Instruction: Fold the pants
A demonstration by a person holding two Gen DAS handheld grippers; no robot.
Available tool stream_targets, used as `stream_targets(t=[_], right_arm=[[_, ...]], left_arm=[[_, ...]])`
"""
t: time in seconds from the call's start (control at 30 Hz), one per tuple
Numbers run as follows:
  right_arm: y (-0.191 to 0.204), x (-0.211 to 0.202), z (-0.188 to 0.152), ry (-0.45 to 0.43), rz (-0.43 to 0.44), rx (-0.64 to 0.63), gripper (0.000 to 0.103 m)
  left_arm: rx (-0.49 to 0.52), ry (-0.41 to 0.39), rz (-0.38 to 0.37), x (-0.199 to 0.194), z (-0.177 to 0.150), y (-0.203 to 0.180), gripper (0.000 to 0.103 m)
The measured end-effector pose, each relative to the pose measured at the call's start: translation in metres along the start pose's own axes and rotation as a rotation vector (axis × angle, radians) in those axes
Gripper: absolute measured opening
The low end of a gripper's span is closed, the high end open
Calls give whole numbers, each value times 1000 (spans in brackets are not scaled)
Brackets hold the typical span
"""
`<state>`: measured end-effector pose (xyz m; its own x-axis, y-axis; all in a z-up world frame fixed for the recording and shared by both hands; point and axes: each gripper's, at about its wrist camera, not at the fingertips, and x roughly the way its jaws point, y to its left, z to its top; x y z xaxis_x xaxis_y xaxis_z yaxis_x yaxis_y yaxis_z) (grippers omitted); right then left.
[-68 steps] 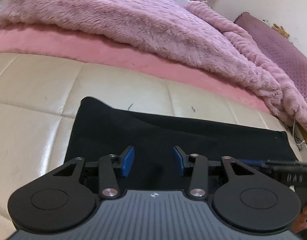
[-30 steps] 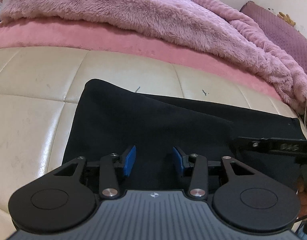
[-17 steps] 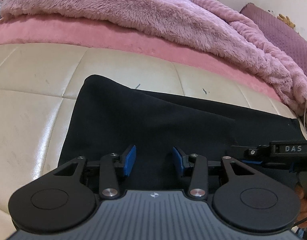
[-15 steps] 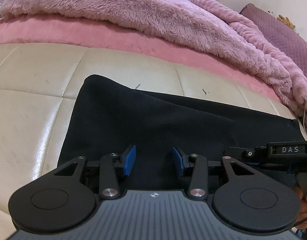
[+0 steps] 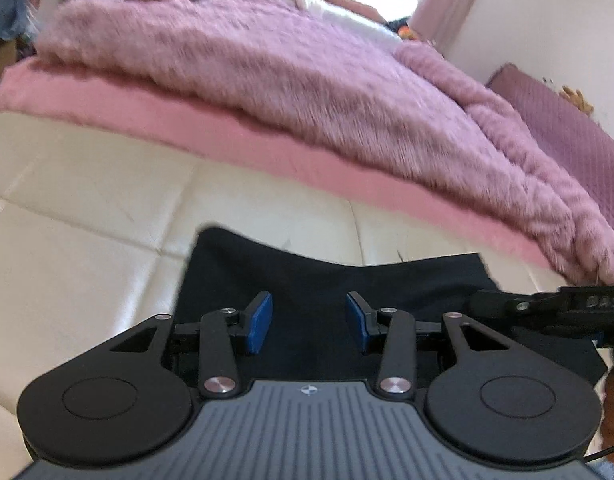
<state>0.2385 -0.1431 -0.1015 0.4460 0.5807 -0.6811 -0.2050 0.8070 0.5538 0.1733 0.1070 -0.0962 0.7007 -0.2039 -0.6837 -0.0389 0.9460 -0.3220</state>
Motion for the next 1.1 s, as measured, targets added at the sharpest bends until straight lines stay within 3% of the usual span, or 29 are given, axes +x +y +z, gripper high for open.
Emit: stream_targets(t=[0.23, 0.53, 0.83, 0.97, 1.1], right_arm=[[22, -55, 48, -44, 20, -81, 0], [-7, -162, 99, -110, -34, -109, 0], [-81, -265, 118, -232, -175, -61, 0], [-133, -286, 117, -242, -250, 1, 0], [-198, -280, 106, -202, -328, 104, 0]], left_arm=[[-10, -51, 57, -24, 14, -3, 49], [29, -33, 65, -29, 13, -26, 49], [99, -7, 37, -18, 12, -60, 49], [143, 45, 17, -2, 6, -79, 49], [170, 118, -14, 18, -2, -98, 49]])
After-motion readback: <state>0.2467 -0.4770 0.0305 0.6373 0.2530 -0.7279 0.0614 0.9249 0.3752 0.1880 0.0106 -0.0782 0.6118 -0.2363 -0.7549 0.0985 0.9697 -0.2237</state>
